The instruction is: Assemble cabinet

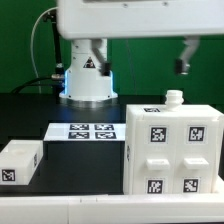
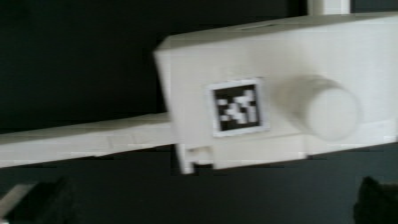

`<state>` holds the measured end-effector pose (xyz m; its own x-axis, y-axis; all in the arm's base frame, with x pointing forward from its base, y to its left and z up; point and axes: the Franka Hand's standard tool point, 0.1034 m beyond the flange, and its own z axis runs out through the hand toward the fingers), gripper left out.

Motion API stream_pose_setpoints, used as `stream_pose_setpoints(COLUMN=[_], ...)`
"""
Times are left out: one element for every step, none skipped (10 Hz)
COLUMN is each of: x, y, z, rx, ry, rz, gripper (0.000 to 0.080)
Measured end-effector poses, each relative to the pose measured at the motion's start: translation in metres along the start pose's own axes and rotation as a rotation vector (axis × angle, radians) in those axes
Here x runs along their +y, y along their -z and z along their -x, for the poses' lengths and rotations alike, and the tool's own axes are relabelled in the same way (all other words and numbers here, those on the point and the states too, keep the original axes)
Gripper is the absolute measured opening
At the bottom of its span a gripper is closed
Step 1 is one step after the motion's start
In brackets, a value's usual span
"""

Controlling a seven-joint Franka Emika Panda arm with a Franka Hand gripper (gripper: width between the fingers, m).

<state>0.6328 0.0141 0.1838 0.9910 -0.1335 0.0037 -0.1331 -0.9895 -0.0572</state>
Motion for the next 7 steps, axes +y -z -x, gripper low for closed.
stream_pose_setpoints(x=[0.005, 0.002, 0.003, 0.003, 0.008, 0.031, 0.068], y=[0.001, 0.000, 0.000, -0.001, -0.002, -0.006, -0.013], z=[-0.003, -0.003, -0.003, -0.003, -0.003, -0.004, -0.001], rx=[0.012, 0.011, 0.011, 0.010, 0.008, -0.001, -0.027], ry=[-0.003, -0.001, -0.002, -0.003, -0.001, -0.003, -0.032], rz=[0.003, 0.001, 0.001, 0.002, 0.000, -0.003, 0.014], gripper=[0.0795, 0.0795, 0.0796, 0.0796, 0.0796, 0.0796, 0.0796])
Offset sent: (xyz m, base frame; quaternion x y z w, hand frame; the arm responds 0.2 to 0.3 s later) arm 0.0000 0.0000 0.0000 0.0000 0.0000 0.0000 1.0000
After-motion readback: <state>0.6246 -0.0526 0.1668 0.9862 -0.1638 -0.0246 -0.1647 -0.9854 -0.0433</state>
